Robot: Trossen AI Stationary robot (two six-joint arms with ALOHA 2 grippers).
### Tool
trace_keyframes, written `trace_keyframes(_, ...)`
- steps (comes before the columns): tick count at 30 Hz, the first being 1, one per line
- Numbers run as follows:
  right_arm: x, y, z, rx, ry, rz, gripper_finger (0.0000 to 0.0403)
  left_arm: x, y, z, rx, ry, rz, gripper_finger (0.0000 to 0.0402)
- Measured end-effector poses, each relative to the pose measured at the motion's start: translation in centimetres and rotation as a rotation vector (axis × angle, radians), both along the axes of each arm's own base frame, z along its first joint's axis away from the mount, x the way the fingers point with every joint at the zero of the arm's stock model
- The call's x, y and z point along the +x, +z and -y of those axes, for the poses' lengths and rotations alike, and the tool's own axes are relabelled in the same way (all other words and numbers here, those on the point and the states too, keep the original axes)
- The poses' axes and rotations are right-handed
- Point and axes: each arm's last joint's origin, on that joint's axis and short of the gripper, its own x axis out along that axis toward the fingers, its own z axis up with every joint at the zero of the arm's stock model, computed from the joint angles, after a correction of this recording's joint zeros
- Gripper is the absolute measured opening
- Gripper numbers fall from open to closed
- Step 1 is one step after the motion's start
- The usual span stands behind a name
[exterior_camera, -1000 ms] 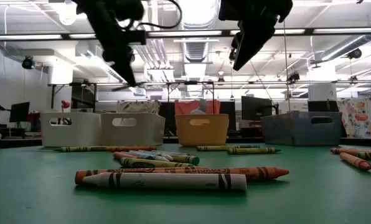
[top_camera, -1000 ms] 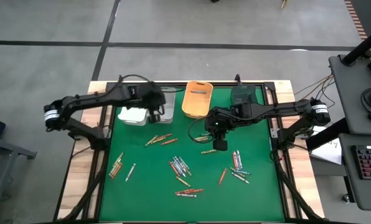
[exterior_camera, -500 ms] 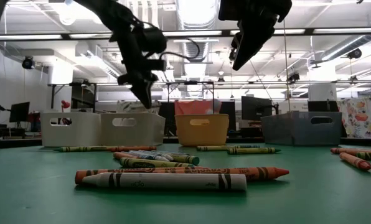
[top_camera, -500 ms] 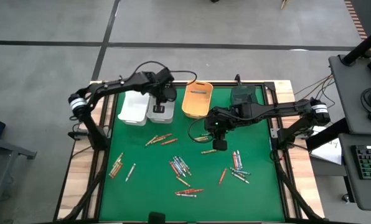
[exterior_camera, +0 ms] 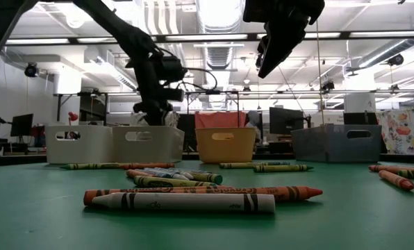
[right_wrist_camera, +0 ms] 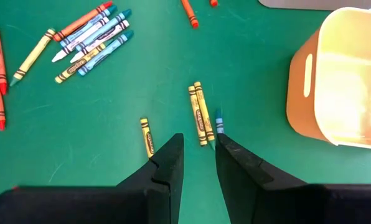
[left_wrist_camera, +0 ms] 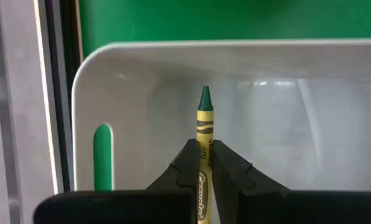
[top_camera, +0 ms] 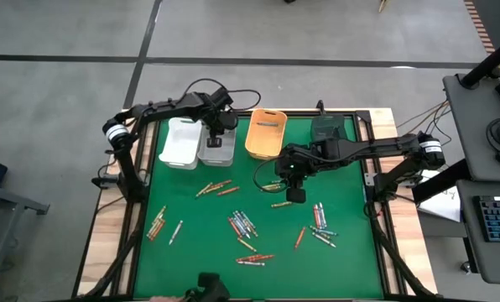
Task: Sort crayons
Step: Put the green crayon into the gray bin
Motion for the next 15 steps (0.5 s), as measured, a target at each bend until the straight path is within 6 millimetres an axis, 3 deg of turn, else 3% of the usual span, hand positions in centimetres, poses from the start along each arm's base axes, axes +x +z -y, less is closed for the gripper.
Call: trace_keyframes(15, 0.3, 0.1, 0.0, -0.009, 0.013, 0.030, 0.0082, 0.4, -2.3, -1.1, 0.043, 0.023, -0.070, 0.0001)
